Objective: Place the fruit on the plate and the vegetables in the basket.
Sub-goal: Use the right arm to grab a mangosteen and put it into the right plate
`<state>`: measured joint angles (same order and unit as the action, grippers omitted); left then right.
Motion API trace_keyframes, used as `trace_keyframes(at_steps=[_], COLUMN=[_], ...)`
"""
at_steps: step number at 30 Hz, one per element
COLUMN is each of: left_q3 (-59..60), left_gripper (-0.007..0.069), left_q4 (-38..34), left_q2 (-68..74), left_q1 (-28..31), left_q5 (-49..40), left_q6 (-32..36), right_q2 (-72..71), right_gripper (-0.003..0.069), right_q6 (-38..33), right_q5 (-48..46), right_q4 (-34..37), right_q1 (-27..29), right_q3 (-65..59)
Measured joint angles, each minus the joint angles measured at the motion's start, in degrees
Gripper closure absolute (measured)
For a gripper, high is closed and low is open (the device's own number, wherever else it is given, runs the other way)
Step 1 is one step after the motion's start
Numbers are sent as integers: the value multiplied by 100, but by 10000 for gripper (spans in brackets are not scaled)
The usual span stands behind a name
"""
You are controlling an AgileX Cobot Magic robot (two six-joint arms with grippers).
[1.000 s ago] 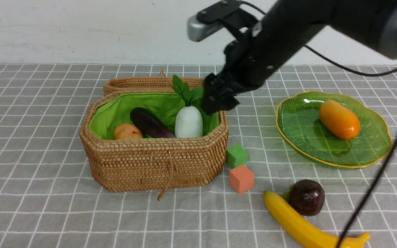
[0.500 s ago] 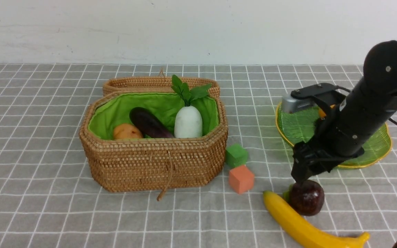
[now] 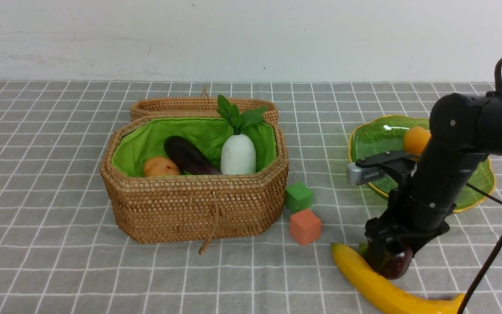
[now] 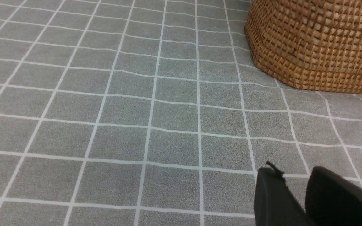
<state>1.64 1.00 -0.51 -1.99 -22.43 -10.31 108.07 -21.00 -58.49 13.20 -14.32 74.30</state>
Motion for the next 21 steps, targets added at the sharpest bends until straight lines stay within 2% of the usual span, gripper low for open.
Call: trace_keyframes(at_steps=[4,8,12,14,17,21], left_q3=[0,0,0,0,0,0], left_gripper=[459,459,452,452,452,452], left_q4=[0,0,0,0,0,0], left_q2=[0,0,0,0,0,0], left_q1=[0,0,0,0,0,0], left_q5=[0,0,0,0,0,0], left_q6=[0,0,0,0,0,0], right_q2=[-27,-156,-245,-245,-129,300], right_gripper=[93,93,93,93,93,93], right_q6=[-91,-95,-3,170,998,1753], right_q5=[-407,-434,153,531,1572,2143], right_q4=[4,224,388,375,89,-333], right_q1=[0,0,43,102,416,723], right_q3=[357,860,1568,1656,1726,1738])
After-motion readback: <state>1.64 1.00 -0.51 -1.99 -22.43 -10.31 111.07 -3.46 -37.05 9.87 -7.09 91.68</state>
